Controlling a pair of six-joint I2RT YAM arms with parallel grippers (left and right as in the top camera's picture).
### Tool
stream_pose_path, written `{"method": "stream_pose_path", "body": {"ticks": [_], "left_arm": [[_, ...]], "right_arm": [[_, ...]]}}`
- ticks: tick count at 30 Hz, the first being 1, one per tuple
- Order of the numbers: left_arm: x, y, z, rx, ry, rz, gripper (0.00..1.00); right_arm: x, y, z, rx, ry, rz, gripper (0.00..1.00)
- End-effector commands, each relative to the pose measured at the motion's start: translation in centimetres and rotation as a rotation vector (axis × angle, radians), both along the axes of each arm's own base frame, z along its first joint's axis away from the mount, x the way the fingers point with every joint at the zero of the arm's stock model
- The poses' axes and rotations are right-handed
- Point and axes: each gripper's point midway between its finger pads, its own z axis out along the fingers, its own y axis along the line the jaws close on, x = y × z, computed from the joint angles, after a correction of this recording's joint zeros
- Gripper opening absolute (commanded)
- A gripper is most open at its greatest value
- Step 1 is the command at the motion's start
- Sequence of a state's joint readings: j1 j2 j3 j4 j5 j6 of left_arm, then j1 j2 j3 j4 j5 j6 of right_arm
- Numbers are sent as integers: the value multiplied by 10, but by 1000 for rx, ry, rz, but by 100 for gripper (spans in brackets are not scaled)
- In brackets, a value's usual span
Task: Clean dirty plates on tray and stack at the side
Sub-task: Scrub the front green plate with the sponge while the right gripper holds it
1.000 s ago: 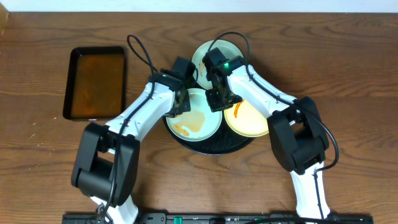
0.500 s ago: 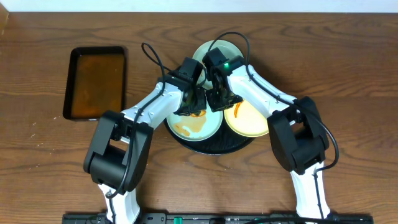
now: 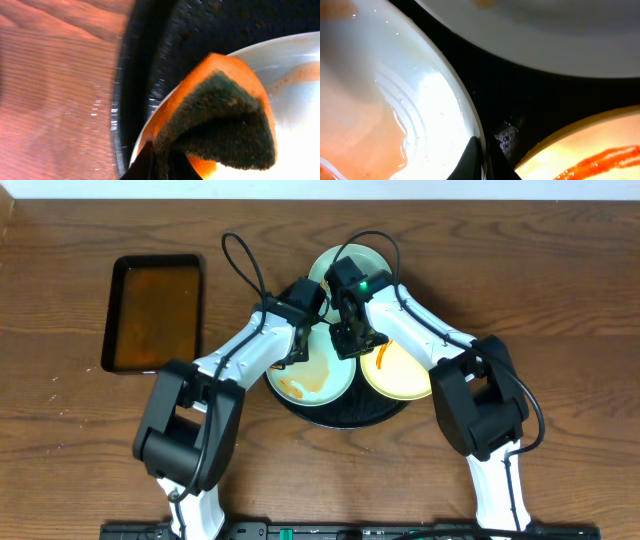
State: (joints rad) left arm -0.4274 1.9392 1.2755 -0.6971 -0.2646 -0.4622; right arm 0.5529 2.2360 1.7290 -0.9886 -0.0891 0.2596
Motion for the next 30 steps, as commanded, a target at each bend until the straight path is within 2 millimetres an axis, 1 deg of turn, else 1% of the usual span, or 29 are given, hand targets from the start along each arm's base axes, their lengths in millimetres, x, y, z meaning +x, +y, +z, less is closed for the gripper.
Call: {"method": "stream_pose_path", "body": {"ticks": [1,2,4,5,6,7,10,13,17,21,22,24,28,30], "left_arm": [[6,15,34,30,-91,11,7],[5,8,34,-11,-84,4,7],[-2,-20,31,-175,-34,-23,7],[-9,-43,27,-306,12,-25,7],[-11,-52,27,-360,28,-10,7],[-12,-65,24,-426,40,14,7],[-8,-85,17,-476,40,-12,7],[-11,-97,0,-473,61,-30,7],[-14,-97,-12,-468,87,19,8],[-6,-100,-18,-482,65,36,7],[-5,-98,-21,-468,63,39,7],[-5,-87,-24,-410,54,53,7],[-6,-59,-27,-261,33,83,7],[-7,-41,-26,-164,16,97,7]], "right_arm": [[2,-7,-9,-38,9,-10,1],[2,-7,-9,-38,8,-11,1],[2,-7,-9,-38,8,-11,1],[2,-7,-9,-38,8,-11,1],[2,-6,-9,-38,8,-11,1],[2,-6,-9,-37,8,-11,1],[2,-6,-9,-38,8,-11,1],[1,-7,-9,-38,9,-11,1],[1,-7,-9,-38,9,-10,1],[1,-7,-9,-39,9,-11,1],[1,-7,-9,-39,11,-10,1],[0,-8,-9,-42,14,-10,1],[0,-8,-9,-42,15,-10,1],[0,-8,-9,-42,15,-10,1]]}}
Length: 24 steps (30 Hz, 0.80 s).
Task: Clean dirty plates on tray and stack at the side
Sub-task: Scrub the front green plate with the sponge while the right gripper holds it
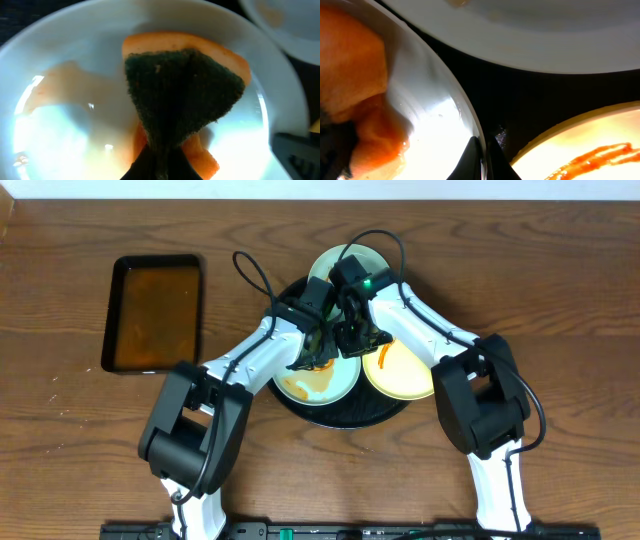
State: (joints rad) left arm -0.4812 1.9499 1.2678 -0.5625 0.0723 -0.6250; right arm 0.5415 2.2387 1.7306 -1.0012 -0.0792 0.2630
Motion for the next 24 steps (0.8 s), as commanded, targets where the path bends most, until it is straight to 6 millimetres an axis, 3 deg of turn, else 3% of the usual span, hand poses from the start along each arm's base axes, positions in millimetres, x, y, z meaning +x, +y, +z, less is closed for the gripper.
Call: {"method": "stream_pose_path", "body": {"ticks": [1,6,10,13,17,24], "left_arm": [[-1,52,-16,274,-9,58,7],[-2,90,-2,455,-33,88,8],[-3,90,20,426,-63,100,7],[-8,67,32,275,-50,90,7],[-12,31,32,64,-2,88,7],[-31,2,20,-83,123,106,8]], "right_arm": [[-1,0,-8,-27,8,5,1],[-1,0,-8,-27,9,5,1],[-1,0,-8,-26,8,5,1],[-1,0,-8,-26,7,5,1],[0,0,-8,-24,5,5,1],[-1,0,-8,-24,5,2,1]]}}
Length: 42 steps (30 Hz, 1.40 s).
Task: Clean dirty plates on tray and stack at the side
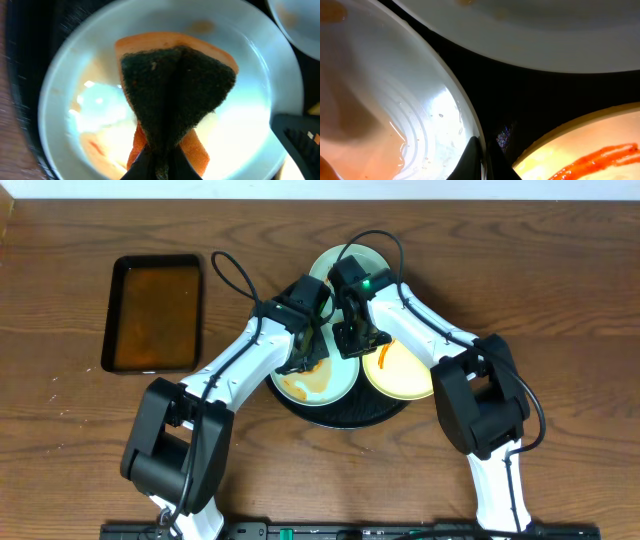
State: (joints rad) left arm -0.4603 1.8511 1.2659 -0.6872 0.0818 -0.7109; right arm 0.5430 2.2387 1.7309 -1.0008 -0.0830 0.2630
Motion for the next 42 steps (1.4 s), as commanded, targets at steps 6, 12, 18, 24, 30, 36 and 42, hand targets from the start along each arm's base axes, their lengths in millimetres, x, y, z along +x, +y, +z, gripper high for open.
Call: {"method": "stream_pose_path", "body": {"ticks": [6,12,18,24,30,36,42], "left_arm": [[-32,-3,-43,-43,122,39,7],[-38,56,-55,270,74,29,8],[-14,77,-33,439,-15,-87,7],[7,76,1,461,-116,-131,7],[17,66,68,362,-291,-101,7],[6,40,109,58,-337,-113,7],[2,57,129,-119,-323,-52,7]], "right_arm": [[0,-1,-8,-29,5,0,1],[-1,-1,-8,-30,7,0,1],[-3,-2,-8,-34,14,0,1],[-3,-2,-8,-34,14,0,1],[-4,2,-7,-10,24,3,1],[2,24,17,99,13,52,1],[18,24,59,93,-90,90,1]]}}
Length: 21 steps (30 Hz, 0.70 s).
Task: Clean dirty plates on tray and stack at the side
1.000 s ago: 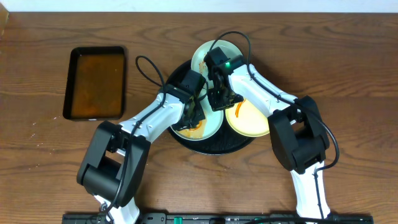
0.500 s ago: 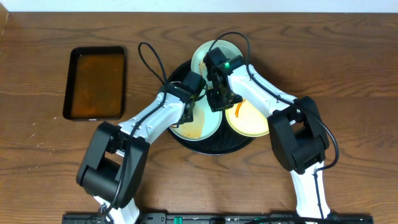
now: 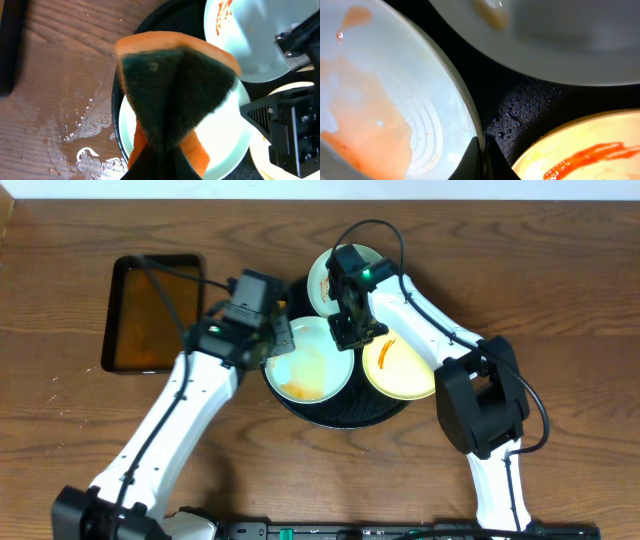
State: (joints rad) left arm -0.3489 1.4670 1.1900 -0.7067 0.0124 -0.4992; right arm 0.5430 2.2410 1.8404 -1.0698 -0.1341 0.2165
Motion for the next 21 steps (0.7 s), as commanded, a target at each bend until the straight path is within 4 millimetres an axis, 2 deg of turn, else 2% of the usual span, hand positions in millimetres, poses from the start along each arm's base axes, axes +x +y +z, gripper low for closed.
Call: {"method": "stream_pose_path", "body": {"ticks": [1,6,10,11,14,21], "left_arm": [[-1,3,20,-143,3,0,8],[-5,9,20,-241,54,12,7],[-5,11,19,-241,57,18,8],[-5,11,19,-241,57,18,8],[-5,11,19,-241,56,18,8],[-3,13,18,-239,51,23,8]], "right_arm": [[13,5,37,11,-103,33,1],[27,-9,66,-76,-233,87,1],[40,-23,102,-140,-361,56,1],[45,-29,125,-165,-429,52,1],[45,-37,164,-235,-548,111,1],[44,-53,202,-493,-714,153,1]]}}
